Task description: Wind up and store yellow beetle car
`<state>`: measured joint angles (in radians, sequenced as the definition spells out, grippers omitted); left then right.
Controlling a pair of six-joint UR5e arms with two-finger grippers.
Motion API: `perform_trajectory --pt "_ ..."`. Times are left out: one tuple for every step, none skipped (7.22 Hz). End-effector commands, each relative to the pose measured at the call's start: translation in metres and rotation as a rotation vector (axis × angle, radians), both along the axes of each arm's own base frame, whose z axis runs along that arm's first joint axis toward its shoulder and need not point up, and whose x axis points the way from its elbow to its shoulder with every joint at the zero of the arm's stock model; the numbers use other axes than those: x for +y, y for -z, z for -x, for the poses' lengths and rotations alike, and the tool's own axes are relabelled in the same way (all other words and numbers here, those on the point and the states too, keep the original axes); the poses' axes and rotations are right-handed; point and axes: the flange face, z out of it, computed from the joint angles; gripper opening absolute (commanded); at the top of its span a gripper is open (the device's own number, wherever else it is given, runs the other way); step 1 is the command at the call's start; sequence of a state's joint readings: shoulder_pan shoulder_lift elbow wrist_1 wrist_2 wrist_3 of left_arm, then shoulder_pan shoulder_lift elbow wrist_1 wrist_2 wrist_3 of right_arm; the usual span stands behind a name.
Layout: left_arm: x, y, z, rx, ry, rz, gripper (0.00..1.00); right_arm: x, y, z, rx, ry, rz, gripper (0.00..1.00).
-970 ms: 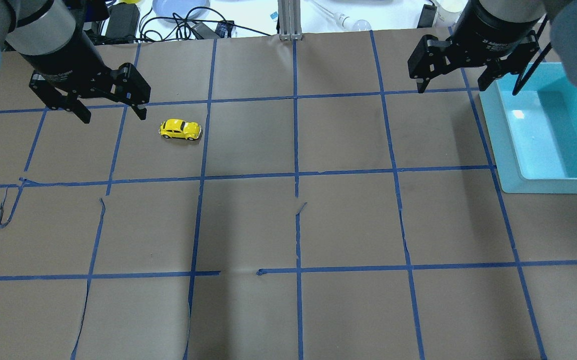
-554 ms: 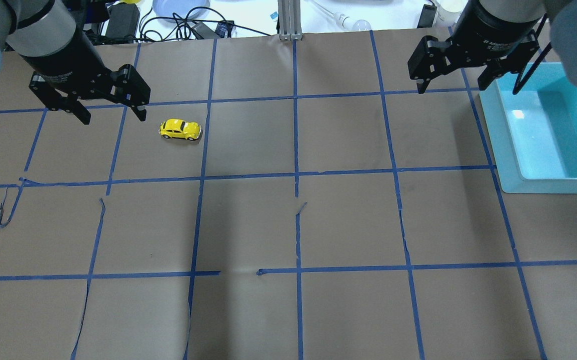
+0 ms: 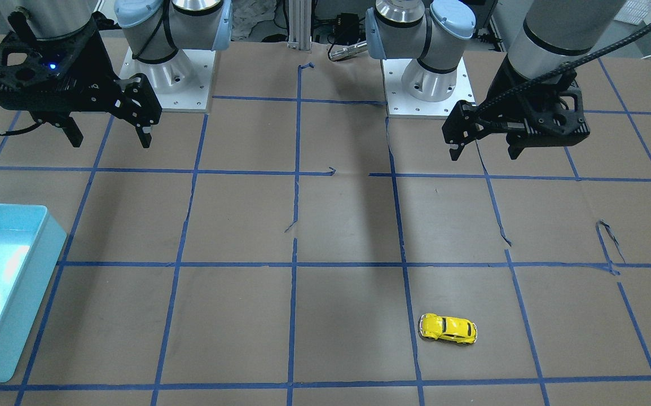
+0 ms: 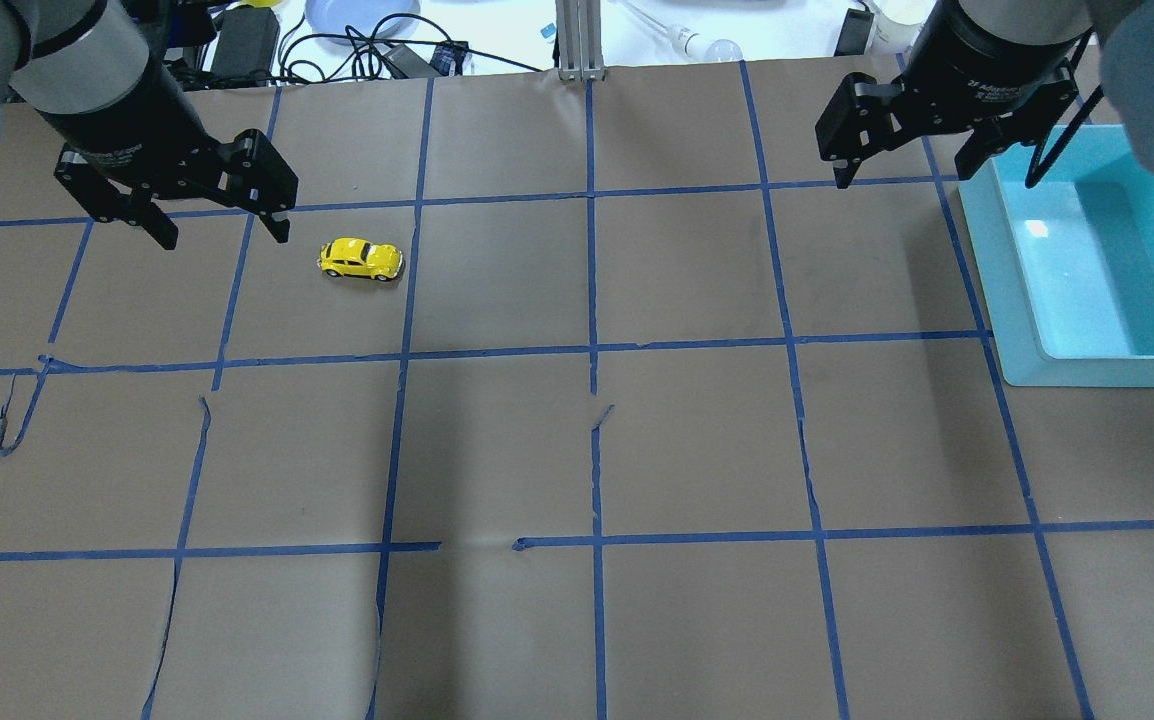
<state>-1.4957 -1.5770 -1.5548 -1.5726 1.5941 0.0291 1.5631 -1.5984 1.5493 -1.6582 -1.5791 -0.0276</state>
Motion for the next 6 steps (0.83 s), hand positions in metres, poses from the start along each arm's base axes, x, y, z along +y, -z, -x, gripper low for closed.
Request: perform_trajectory --pt "0.0003 0.0018 0.0 0.001 0.0 -0.003 1.0 0.0001 0.0002 -0.0001 -0.001 0.0 -0.002 1.0" --pt "0.0009 0.0048 0.0001 0.001 0.0 -0.009 1.0 0.0 0.0 -0.0001 0.0 -0.002 0.0 1.0" --pt "0.0012 0.0063 0.0002 0.003 0.0 -0.012 1.0 0.0 0.0 -0.0001 0.0 -0.002 0.0 1.0" --pt "0.0008 0.0058 0.0002 0.002 0.0 -0.008 1.0 0.0 0.0 -0.0001 0.0 -0.002 0.0 1.0" --pt "0.0009 0.006 0.0001 0.001 0.0 -0.009 1.0 0.0 0.0 -0.0001 0.0 -0.003 0.0 1.0" --pt "0.0009 0.006 0.0001 0.001 0.0 -0.009 1.0 0.0 0.0 -0.0001 0.0 -0.005 0.0 1.0"
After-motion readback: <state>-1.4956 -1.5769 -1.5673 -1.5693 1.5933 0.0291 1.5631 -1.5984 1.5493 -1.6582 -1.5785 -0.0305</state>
